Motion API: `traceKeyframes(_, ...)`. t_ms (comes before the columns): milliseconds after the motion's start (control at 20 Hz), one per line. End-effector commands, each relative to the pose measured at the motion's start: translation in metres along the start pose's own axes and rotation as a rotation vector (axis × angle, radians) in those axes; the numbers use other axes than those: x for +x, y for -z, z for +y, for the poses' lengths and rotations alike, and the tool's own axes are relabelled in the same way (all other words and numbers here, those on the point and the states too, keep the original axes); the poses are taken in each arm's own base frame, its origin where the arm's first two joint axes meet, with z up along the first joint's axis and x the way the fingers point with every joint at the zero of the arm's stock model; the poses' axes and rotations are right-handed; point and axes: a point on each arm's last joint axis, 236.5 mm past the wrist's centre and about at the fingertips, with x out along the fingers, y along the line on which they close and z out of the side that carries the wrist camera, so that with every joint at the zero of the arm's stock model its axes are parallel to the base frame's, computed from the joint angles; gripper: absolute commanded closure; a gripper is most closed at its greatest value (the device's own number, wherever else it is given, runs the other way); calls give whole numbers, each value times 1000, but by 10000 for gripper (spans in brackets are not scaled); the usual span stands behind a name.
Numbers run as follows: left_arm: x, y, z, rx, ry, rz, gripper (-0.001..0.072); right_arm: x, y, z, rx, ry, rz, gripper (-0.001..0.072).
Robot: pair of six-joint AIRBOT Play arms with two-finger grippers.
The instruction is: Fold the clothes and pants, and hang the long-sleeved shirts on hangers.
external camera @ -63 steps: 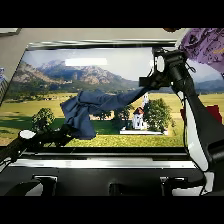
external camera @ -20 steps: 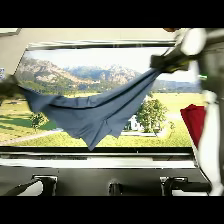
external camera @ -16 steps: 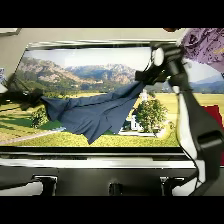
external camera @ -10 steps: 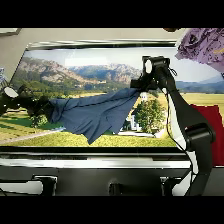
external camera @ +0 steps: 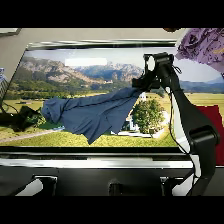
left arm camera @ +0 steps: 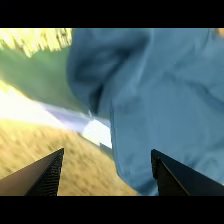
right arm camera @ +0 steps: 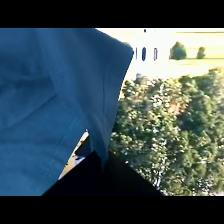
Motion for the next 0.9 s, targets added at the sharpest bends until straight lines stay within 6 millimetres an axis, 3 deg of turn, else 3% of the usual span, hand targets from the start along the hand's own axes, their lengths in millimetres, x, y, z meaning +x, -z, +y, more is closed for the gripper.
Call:
traceKeyframes(0,36,70,-11,-85,143,97,97,-5,10,-2,-11,8,36,681)
traceKeyframes(150,73,104,-15,-64,132,127,98,-6,16,-4,-11,16,62,681)
traceKeyframes(350,102,124,-26,-37,118,158,98,-6,20,-5,-11,20,80,681)
traceKeyframes(700,132,129,-21,-60,83,190,109,-9,22,-4,-39,14,83,681)
traceKeyframes(850,139,117,-21,-68,73,162,127,-11,21,-3,-44,12,78,681)
